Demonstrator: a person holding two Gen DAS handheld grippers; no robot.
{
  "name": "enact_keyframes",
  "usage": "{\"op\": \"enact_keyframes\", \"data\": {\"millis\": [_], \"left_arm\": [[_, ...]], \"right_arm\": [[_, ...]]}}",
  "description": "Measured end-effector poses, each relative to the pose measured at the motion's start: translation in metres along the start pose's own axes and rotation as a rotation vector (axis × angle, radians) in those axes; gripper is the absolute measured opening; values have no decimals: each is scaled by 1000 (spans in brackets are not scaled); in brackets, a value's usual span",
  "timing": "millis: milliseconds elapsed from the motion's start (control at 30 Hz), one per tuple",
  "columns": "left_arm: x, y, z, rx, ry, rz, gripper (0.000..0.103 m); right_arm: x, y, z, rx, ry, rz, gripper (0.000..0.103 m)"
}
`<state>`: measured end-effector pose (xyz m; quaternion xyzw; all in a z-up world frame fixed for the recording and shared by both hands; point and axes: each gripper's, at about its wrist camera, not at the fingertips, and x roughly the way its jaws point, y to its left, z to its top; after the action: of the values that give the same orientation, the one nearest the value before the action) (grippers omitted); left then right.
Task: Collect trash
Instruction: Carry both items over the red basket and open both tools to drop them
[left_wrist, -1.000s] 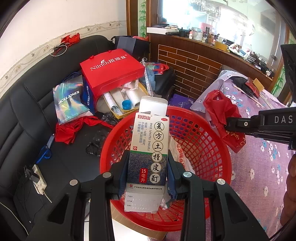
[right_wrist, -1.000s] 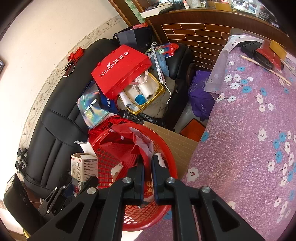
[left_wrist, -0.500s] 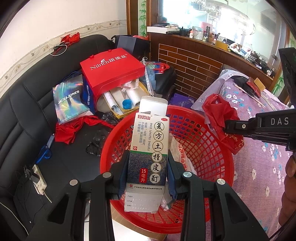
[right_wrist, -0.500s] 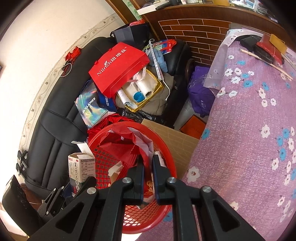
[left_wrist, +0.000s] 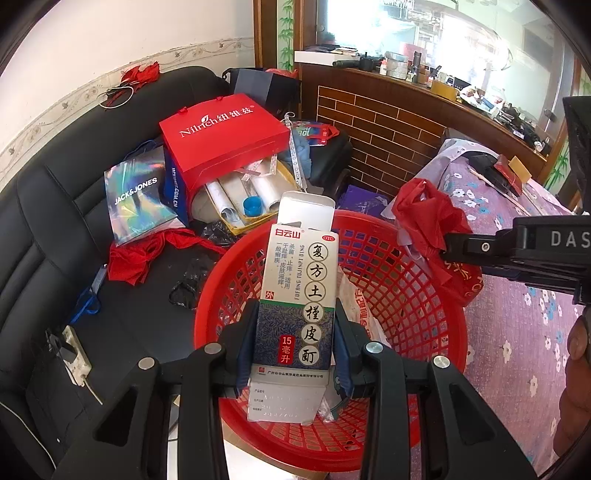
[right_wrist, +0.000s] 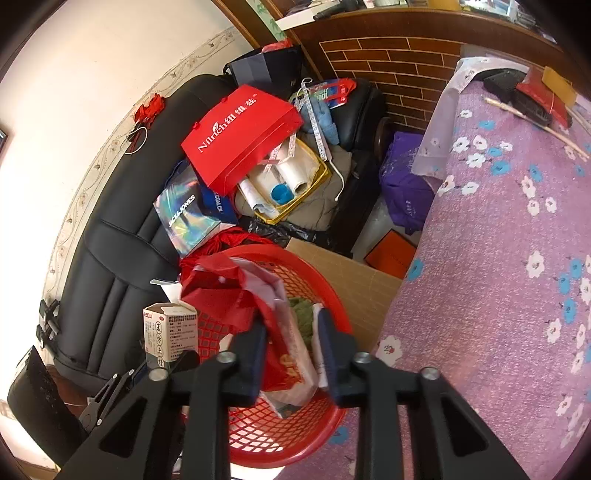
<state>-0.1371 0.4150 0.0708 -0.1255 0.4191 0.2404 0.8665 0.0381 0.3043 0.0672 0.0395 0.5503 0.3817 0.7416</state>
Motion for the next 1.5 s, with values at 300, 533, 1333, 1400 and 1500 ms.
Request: {"op": "enact_keyframes", "data": {"millis": [300,533,1333,1400,1500], "left_arm": [[-2,1,1,-11,-3,5,49],[-8,6,-1,-17,-20,18,50],[-25,27,-2,-115,-66,-25,50],[-26,29,-3,-118,-71,-21,50],[-28,30,-2,-123,-72,-23,50]], "right_arm": [[-4,-3,-3,9,9,19,44],[-9,14,-3,-89,-22,-56,60],[-10,30,-24,-321,-37,-339,73],[-15,29,-22,-271,4,-124,71],[-14,29,-21,-300,-31,-268,74]]}}
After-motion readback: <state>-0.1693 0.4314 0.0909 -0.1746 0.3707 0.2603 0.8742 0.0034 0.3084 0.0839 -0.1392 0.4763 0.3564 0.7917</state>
